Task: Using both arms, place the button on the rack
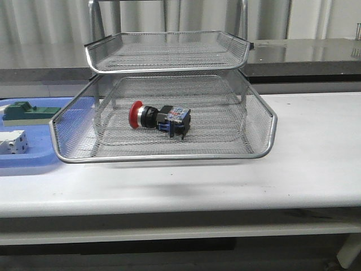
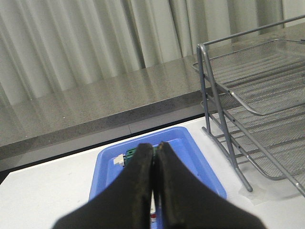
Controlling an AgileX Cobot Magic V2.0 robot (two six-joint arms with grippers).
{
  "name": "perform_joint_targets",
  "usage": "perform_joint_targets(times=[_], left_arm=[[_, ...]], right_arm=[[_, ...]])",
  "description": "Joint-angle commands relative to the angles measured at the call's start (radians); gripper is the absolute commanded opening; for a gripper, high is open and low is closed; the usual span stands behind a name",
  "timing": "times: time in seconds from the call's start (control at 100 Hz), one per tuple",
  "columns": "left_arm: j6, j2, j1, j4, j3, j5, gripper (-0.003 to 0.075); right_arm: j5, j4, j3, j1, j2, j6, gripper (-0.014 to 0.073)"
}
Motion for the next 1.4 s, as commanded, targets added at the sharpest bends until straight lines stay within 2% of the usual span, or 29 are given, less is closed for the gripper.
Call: perform_joint_targets(times=[0.0, 0.53, 0.65, 0.79, 0.98, 1.15, 1.39], left_arm=[[-0.009, 0.008, 0.002, -0.012, -0.028, -0.081, -0.0020], [-0.009, 0.008, 0.002, -0.012, -0.028, -0.081, -0.0020], [-0.009, 0.008, 0.002, -0.012, -0.028, -0.081, -0.0020], [-0.009, 0.008, 0.002, -0.012, -0.028, -0.081, -0.0020], [-0.009, 0.008, 0.002, -0.012, -0.028, -0.081, -0.0020], [-0.009, 0.008, 0.002, -0.012, -0.028, -0.081, -0.0020], [-0.009, 0.008, 0.002, -0.012, -0.028, -0.081, -0.0020]], right_arm=[[-0.051, -0.015, -0.036, -0.004, 0.003, -0.004, -0.0067], [-0.056, -0.024, -0.036, -0.004, 0.003, -0.005, -0.0067], [-0.090, 0.031, -0.036, -0.004, 0.004, -0.005, -0.0067], [-0.194, 0.127, -0.036, -0.004, 0.022, -0.005, -0.0067], [-0.247, 0.254, -0.036, -0.004, 0.162, -0.054, -0.0067], [-0.268, 0.376, -0.036, 0.013, 0.335, -0.150, -0.0066], [-0.402, 0.422, -0.036, 0.160, 0.527, -0.189, -0.0066]])
